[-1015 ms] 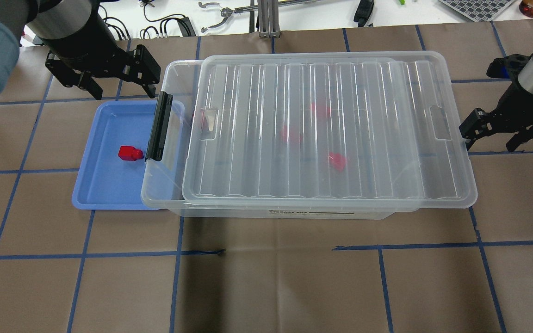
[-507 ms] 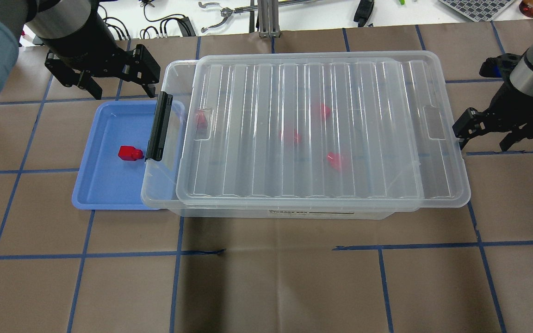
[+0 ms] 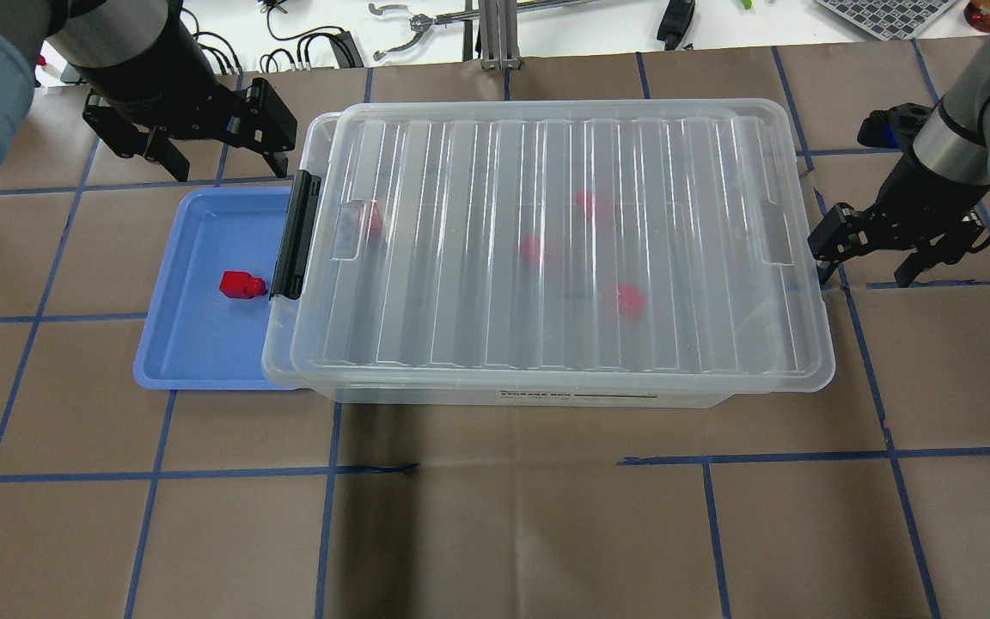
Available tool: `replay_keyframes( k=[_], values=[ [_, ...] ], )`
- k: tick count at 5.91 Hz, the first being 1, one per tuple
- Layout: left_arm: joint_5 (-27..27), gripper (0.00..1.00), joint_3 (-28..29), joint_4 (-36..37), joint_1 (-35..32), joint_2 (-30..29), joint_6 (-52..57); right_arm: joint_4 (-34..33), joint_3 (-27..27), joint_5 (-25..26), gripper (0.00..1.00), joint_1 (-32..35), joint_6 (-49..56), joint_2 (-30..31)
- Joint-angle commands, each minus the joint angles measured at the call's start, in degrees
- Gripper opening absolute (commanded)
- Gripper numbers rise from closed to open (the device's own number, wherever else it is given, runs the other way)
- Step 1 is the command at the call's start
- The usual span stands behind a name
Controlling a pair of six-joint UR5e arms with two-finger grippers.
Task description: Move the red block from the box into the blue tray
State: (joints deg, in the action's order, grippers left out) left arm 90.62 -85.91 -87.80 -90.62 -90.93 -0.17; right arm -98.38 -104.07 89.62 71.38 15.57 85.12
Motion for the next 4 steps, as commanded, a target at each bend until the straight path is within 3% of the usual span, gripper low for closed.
replay_keyframes(
  k=[1, 4],
  values=[
    [-0.1, 0.99, -0.1, 0.1, 0.0, -0.1, 0.1, 0.1, 0.0, -1.4, 1.00, 0.3, -0.4, 0.3],
    [-0.1, 0.99, -0.1, 0.1, 0.2, -0.2, 0.5, 0.1, 0.5, -1.4, 1.00, 0.4, -0.4, 0.8]
  ],
)
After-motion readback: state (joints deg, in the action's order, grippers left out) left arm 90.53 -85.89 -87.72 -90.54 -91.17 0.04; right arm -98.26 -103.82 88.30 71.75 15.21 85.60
